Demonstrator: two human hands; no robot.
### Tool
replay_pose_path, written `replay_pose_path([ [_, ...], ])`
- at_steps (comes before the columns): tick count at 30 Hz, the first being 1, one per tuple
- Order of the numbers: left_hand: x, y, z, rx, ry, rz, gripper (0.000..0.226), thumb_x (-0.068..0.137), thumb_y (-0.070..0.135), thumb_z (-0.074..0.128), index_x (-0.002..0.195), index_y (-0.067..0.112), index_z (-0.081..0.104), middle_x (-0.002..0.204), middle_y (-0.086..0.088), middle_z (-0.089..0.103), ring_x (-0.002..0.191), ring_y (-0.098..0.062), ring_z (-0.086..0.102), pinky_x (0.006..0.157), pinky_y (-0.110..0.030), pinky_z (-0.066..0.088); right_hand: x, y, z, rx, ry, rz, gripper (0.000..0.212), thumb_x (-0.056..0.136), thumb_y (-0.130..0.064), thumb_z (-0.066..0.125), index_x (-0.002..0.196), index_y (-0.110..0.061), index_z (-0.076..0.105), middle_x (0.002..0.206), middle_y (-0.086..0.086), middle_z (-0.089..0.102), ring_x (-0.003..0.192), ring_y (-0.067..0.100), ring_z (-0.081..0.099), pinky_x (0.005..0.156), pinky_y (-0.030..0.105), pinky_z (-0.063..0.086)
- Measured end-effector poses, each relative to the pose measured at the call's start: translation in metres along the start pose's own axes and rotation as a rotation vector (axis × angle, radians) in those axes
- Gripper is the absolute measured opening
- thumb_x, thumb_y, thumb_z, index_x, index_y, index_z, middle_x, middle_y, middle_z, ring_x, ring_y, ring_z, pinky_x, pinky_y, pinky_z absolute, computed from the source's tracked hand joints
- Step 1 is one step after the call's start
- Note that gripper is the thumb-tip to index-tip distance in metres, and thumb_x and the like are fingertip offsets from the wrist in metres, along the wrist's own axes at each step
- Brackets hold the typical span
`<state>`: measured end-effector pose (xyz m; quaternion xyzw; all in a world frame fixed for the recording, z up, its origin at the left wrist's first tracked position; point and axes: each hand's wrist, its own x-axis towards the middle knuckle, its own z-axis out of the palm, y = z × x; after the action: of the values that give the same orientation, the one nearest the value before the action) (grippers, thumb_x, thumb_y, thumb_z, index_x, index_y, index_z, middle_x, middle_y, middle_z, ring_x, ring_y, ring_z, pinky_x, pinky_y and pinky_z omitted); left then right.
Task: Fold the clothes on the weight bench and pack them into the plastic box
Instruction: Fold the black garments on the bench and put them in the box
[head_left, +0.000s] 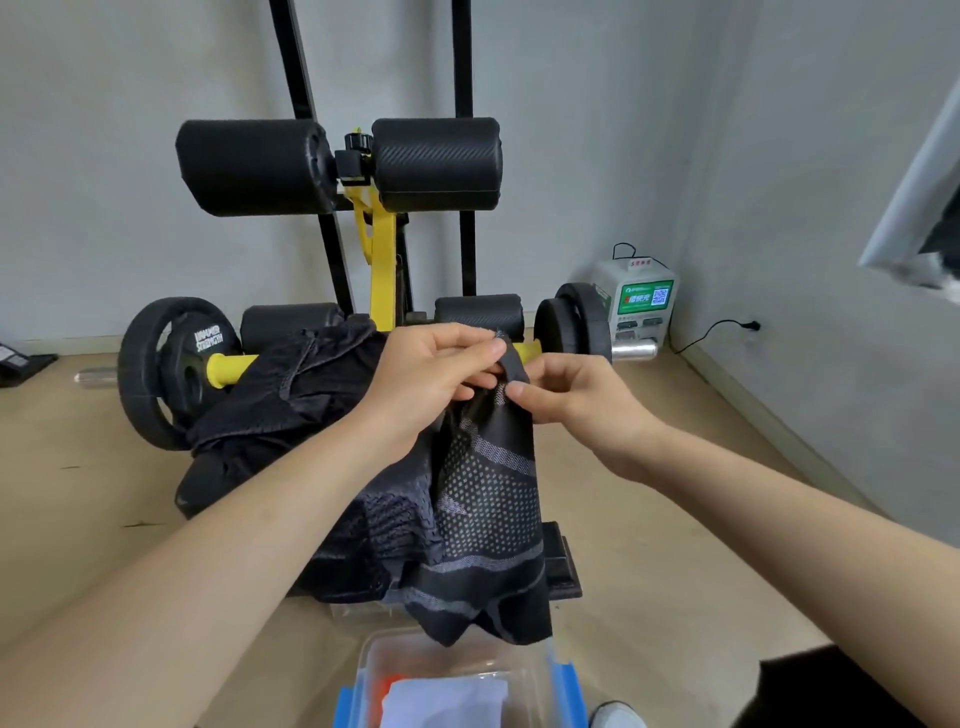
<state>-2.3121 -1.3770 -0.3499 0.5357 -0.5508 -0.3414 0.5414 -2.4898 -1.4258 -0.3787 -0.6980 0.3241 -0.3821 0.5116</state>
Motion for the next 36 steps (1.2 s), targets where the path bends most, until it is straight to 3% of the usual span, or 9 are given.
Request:
replay_pose_path([
  [3,0.003,-0.006,-0.01,0.021,0.036,0.028,0.018,0.089,0.021,0.073,0.106,0.025,0.076,0.096,0.006,0.077,0.087,-0.004,0.071,0.074,-0.021,0.052,0.002,-0.002,-0.006,0.085,-0.045,0.059,0.027,0.094,-0.011,0.063,0.1,0.015,0.058,0.094,0.012,0.067,0.089,0.023,0.063,0.094,0.049,0.052],
  [6,0.005,-0.019,-0.02,0.071,-0.067,-0.026,0.04,0.088,0.022,0.074,0.126,0.028,0.066,0.118,0.01,0.071,0.106,0.003,0.066,0.096,-0.026,0.05,0.005,-0.008,-0.016,0.169,-0.097,0.085,0.009,0.098,-0.008,0.054,0.092,-0.002,0.059,0.082,0.0,0.068,0.068,0.006,0.063,0.062,0.018,0.053],
  [9,0.002,-0.028,-0.019,0.133,-0.263,-0.101,0.031,0.093,0.027,0.069,0.124,0.027,0.069,0.12,0.011,0.072,0.116,0.001,0.062,0.108,-0.03,0.043,0.008,-0.008,-0.027,0.214,-0.149,0.117,0.009,0.098,-0.014,0.054,0.09,-0.013,0.059,0.088,0.0,0.066,0.073,0.008,0.062,0.066,0.017,0.049],
  [13,-0.003,-0.027,-0.009,0.132,-0.256,-0.027,0.023,0.091,0.036,0.069,0.097,0.016,0.079,0.106,-0.013,0.075,0.103,-0.029,0.068,0.107,-0.053,0.046,0.01,-0.004,-0.037,0.193,-0.063,0.141,0.014,0.098,-0.018,0.056,0.086,-0.018,0.062,0.079,-0.005,0.068,0.067,0.011,0.058,0.055,0.022,0.037],
  [16,-0.002,-0.021,-0.002,-0.027,-0.214,-0.026,0.024,0.098,0.031,0.062,0.098,0.011,0.075,0.097,-0.009,0.075,0.09,-0.016,0.067,0.094,-0.044,0.055,0.012,0.006,-0.041,0.055,0.077,0.16,0.013,0.088,-0.03,0.069,0.078,-0.024,0.067,0.076,-0.003,0.065,0.073,0.024,0.046,0.062,0.034,0.02],
  [20,-0.003,-0.017,0.003,-0.127,-0.196,-0.036,0.021,0.103,0.025,0.053,0.093,0.013,0.068,0.092,-0.007,0.067,0.089,-0.017,0.062,0.083,-0.033,0.047,0.011,0.012,-0.042,0.028,0.108,0.19,0.01,0.092,-0.025,0.068,0.092,-0.017,0.073,0.085,0.0,0.07,0.081,0.022,0.056,0.073,0.034,0.039],
  [25,-0.003,-0.016,0.0,-0.116,-0.155,-0.04,0.018,0.102,0.025,0.055,0.094,0.014,0.067,0.09,-0.005,0.069,0.087,-0.017,0.064,0.081,-0.034,0.05,0.0,0.005,-0.031,-0.064,-0.194,0.175,0.038,0.084,-0.029,0.076,0.12,-0.022,0.066,0.118,0.006,0.067,0.1,0.016,0.065,0.089,0.032,0.052],
  [30,-0.005,-0.011,-0.001,-0.126,-0.164,-0.063,0.018,0.101,0.019,0.057,0.101,0.009,0.071,0.089,-0.005,0.074,0.08,-0.015,0.07,0.066,-0.027,0.056,0.003,0.01,-0.006,-0.07,-0.073,0.013,0.012,0.086,-0.014,0.075,0.093,-0.007,0.069,0.084,0.008,0.062,0.077,0.018,0.056,0.077,0.033,0.049],
  [36,-0.001,-0.015,-0.012,-0.008,-0.11,-0.008,0.023,0.096,0.017,0.061,0.115,0.022,0.072,0.111,0.004,0.075,0.104,-0.008,0.069,0.093,-0.032,0.053,0.006,0.002,-0.025,0.151,-0.23,0.091,0.011,0.098,-0.006,0.054,0.091,-0.01,0.061,0.091,0.006,0.068,0.084,0.018,0.063,0.087,0.033,0.052],
])
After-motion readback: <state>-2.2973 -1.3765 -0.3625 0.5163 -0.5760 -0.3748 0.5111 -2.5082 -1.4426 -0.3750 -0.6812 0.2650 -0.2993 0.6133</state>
